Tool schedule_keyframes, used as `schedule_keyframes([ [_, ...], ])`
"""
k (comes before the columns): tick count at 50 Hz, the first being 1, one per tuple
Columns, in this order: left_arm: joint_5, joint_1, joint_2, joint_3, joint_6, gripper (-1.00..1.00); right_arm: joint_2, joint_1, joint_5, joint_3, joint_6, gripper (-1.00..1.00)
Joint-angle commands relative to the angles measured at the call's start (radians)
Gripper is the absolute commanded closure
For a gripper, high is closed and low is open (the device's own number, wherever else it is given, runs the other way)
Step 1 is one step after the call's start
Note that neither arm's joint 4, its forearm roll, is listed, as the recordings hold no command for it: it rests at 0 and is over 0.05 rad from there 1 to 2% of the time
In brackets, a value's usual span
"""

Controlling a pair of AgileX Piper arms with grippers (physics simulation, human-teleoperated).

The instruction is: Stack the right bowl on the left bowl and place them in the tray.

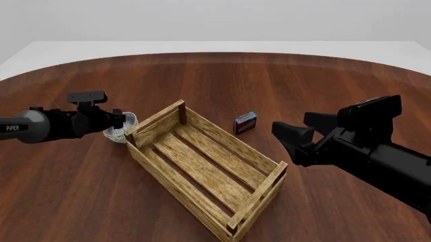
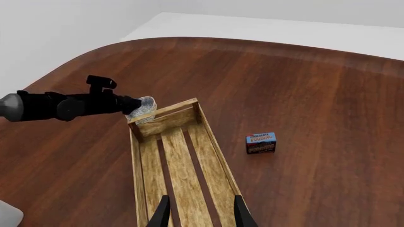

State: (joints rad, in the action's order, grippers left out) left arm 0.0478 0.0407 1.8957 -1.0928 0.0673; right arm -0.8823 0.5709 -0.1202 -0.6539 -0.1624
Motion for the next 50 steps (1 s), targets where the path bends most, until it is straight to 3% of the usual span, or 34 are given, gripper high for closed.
schedule_keyframes([
  [1,-0.003,-0.003,-0.011,0.001,-0.002,-1.0,-0.001,0.0,-0.001,-0.001,0.001,-1.0],
  [23,-0.038,-0.019,-0.148,0.036,-0.03,-1.0,0.0,0.002,-0.004,-0.003,0.004,-1.0],
  [41,-0.059,0.015,-0.18,0.017,-0.237,-1.0,-0.016,-0.005,0.005,-0.003,0.008,-1.0],
  [46,-0.058,0.011,-0.169,0.006,-0.249,-1.0,-0.013,-0.004,0.003,-0.003,0.009,-1.0],
  [50,-0.035,0.023,-0.164,0.021,-0.3,-1.0,-0.013,-0.005,0.003,-0.003,0.009,-1.0],
])
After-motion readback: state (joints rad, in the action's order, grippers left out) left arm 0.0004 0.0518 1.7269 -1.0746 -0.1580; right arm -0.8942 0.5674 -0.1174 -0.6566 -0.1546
